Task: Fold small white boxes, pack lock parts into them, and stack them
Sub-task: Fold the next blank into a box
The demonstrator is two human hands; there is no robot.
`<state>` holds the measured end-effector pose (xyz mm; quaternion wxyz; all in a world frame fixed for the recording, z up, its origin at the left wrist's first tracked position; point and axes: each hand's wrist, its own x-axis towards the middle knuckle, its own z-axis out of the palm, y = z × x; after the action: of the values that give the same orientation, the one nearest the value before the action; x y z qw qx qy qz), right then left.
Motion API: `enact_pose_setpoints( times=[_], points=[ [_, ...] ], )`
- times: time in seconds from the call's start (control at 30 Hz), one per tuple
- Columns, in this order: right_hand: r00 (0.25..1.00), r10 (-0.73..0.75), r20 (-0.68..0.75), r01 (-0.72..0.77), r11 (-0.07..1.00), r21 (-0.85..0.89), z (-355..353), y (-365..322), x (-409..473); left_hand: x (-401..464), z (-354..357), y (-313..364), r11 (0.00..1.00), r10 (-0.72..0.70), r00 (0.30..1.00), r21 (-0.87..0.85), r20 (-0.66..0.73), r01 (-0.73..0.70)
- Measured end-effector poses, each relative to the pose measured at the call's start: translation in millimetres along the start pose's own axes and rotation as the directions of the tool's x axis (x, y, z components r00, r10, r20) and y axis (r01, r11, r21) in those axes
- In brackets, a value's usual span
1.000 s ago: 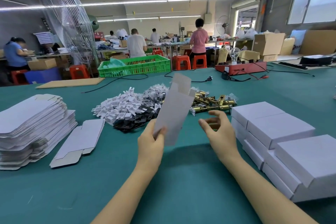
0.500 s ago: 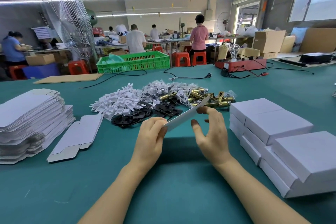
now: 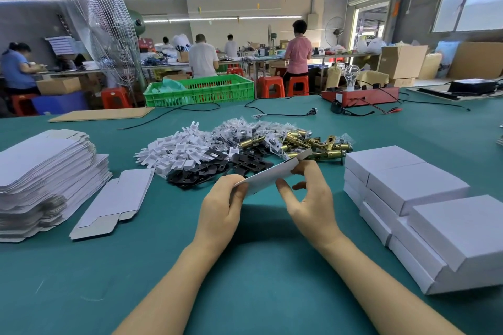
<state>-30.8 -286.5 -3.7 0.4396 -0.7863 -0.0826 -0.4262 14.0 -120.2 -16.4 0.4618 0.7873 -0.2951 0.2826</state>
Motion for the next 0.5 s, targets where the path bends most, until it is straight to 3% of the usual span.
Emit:
enact_pose_setpoints(
  times=[0.17,0.27,0.37,0.5],
  points=[
    [0.998,0.059,0.023,-0.059,0.998,-0.01,0.0,-1.2,-0.9,1.6,-1.6,1.7,0.999,0.048,0.998,0.027,-0.043,-0.047],
    [0.978,0.207,-0.001,-0.206,0.976,0.077,1.3,-2.9,0.5,4.3,-3.4,0.4,0.937,0.165,0.976,0.332,-0.143,-0.11],
    [0.931,0.364,-0.032,-0.359,0.927,0.112,4.7,-3.4,2.1,3.4,-1.8,4.6,0.754,0.266,0.964,0.626,-0.016,-0.198],
    [0.896,0.443,0.0,-0.438,0.887,0.147,4.5,-2.4,2.1,1.0,2.8,9.6,0.655,0.24,0.963,0.711,0.124,-0.255]
  ],
)
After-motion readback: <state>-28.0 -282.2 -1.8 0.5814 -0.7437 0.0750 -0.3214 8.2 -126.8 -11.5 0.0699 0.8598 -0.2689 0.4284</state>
